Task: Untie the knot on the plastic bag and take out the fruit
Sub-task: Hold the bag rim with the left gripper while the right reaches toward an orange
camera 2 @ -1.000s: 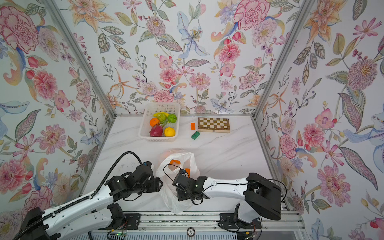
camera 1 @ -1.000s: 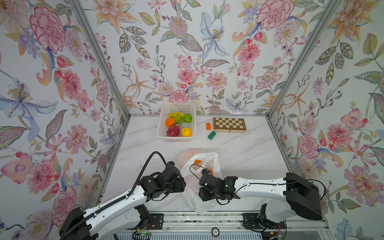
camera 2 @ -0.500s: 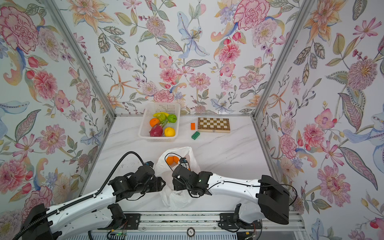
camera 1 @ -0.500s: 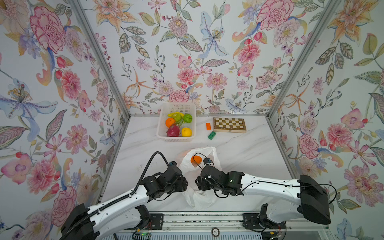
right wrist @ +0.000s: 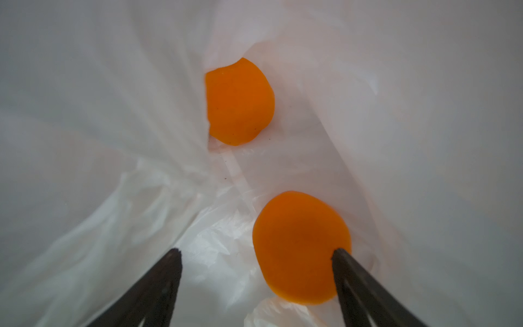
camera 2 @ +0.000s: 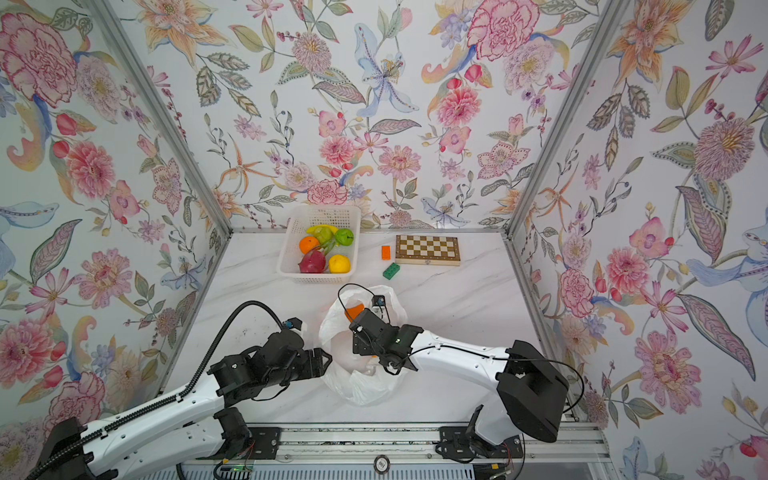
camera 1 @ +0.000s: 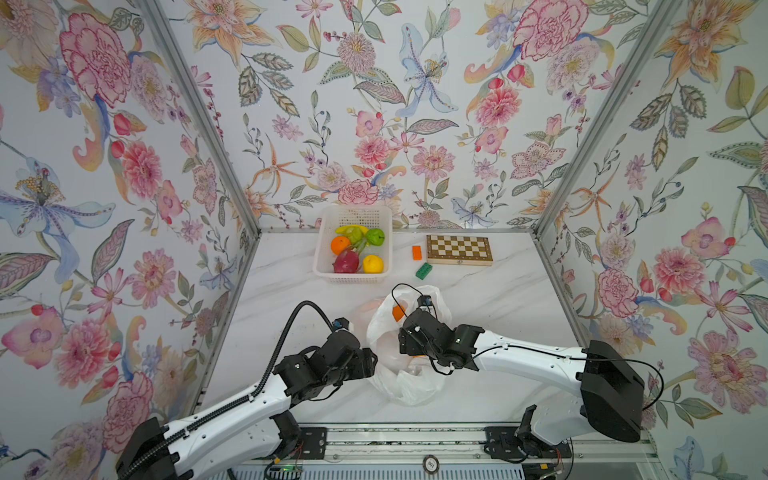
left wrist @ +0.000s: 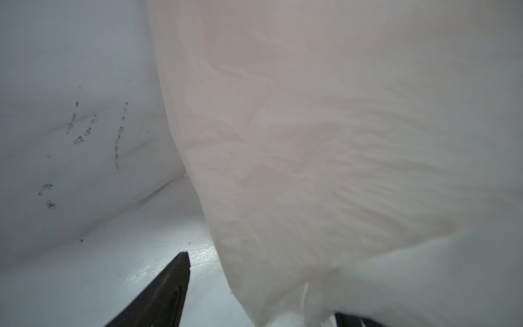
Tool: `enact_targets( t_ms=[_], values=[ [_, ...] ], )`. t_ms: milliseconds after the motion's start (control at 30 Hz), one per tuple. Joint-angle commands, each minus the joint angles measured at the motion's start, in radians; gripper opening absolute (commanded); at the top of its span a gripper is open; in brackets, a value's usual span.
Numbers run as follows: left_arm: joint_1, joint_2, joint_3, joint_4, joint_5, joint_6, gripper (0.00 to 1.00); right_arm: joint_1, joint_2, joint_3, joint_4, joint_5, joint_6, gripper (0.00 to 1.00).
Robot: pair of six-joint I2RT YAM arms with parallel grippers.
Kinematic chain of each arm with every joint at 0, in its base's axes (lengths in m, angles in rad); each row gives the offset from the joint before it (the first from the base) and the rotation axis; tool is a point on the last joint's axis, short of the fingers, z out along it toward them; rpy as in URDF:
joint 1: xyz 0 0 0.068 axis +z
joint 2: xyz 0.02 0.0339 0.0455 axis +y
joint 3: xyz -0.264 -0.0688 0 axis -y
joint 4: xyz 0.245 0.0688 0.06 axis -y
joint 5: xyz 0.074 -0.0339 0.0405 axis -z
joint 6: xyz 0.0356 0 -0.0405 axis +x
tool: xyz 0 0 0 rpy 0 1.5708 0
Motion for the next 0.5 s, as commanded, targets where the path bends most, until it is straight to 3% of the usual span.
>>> enact_targets(
  t_ms=[0, 133, 367, 467],
  values=[
    [-0.008, -0.019, 0.002, -0.001, -0.046, 0.005, 0.82, -0.006, 0.018, -0.025, 0.007, 0.025, -0.045, 0.93],
    [-0.009, -0.031, -0.004, 0.021, -0.045, 0.019, 0.85, -0.029, 0.029, -0.062, 0.080, -0.002, -0.058, 0.99],
    [-0.008, -0.061, 0.001, 0.021, -0.076, 0.067, 0.89, -0.083, 0.080, -0.106, 0.184, -0.052, -0.024, 0.99],
    [-0.008, -0.080, 0.017, 0.014, -0.092, 0.085, 0.90, -0.086, 0.109, -0.111, 0.202, -0.077, -0.016, 0.94]
  ],
)
